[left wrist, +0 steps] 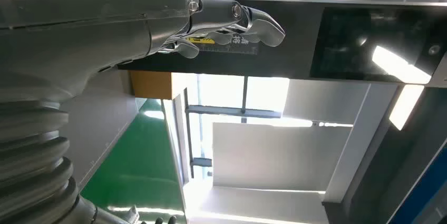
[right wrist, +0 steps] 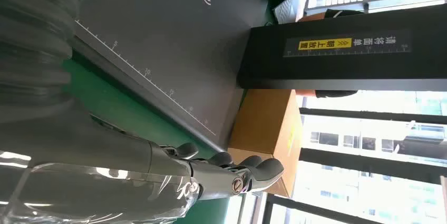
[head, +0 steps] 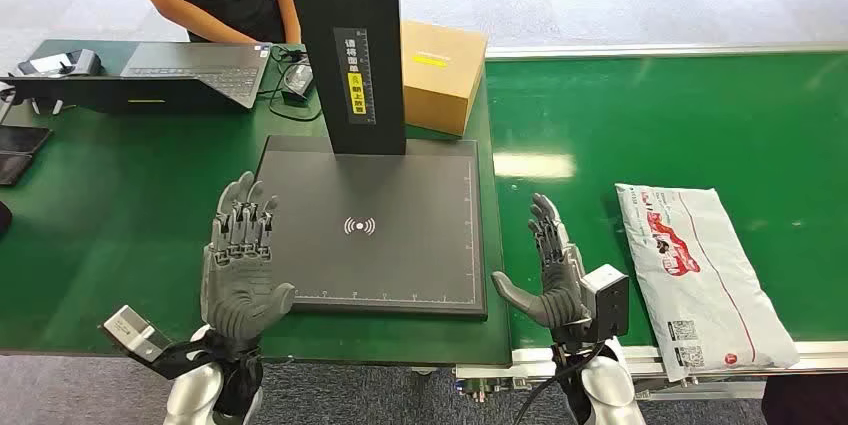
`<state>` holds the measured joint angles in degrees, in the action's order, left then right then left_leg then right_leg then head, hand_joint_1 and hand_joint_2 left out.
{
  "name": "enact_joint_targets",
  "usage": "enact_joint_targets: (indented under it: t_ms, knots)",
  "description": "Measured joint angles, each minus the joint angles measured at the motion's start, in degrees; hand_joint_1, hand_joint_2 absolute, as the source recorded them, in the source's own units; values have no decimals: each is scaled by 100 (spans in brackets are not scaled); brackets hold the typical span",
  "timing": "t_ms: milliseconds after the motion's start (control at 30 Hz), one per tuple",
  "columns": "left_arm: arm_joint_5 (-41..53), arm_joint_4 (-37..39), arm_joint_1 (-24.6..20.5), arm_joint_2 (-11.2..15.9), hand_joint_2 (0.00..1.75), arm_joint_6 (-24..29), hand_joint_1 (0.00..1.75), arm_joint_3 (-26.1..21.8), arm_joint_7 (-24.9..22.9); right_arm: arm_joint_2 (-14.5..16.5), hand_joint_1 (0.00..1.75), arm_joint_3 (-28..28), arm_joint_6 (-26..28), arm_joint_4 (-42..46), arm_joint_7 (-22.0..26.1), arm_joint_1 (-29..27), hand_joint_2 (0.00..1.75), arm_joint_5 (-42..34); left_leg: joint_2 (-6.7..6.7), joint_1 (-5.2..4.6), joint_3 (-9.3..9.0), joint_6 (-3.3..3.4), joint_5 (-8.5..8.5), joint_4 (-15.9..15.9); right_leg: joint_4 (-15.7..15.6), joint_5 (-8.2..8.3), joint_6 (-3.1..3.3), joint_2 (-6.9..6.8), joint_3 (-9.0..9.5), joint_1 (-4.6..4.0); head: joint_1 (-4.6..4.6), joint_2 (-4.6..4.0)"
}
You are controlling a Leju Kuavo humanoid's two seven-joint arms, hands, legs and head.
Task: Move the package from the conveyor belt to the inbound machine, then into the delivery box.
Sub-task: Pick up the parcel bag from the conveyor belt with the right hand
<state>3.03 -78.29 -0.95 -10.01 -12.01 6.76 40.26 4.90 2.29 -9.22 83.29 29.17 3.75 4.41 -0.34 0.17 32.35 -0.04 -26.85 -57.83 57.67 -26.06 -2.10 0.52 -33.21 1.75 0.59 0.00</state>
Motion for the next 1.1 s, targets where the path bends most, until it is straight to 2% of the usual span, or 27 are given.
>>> enact_joint_targets:
  t_ms: [233, 367, 567, 833, 1100]
  knots:
    - [-5, 62, -59, 0, 175, -23, 0, -1, 0, -1, 0, -5, 137, 58, -188, -60, 175, 215, 0, 0, -1, 0, 0, 0, 0, 0, 0, 0, 0, 0, 0, 0]
    - [-10, 76, -44, 0, 175, -23, 0, 1, 0, -34, 0, -121, 614, 128, -410, -79, 175, 700, 0, -1, 0, 0, 0, -2, 0, 0, 0, 0, -1, 1, 0, 0]
    - [-29, 76, 10, 0, 175, -6, 0, 20, 0, -212, 0, -574, 1359, 394, -574, -38, 175, 1501, 0, -3, 4, 2, -1, -6, 0, 2, -3, 0, -1, 3, -1, 0]
    - [-74, 76, 94, 0, 175, 50, 0, 27, 0, -638, 0, -1122, 2010, 343, -982, 389, 175, 2768, 0, -5, 5, 6, 1, -9, -1, 7, -11, 0, 0, 5, 0, 0]
    - [-135, 76, 119, -2, 175, 83, 0, 28, 0, -1280, 0, -1639, 2483, -496, -1445, 927, 175, 3667, -1, -8, 9, 9, 2, -13, -1, 9, -14, 0, -1, 8, -1, 0]
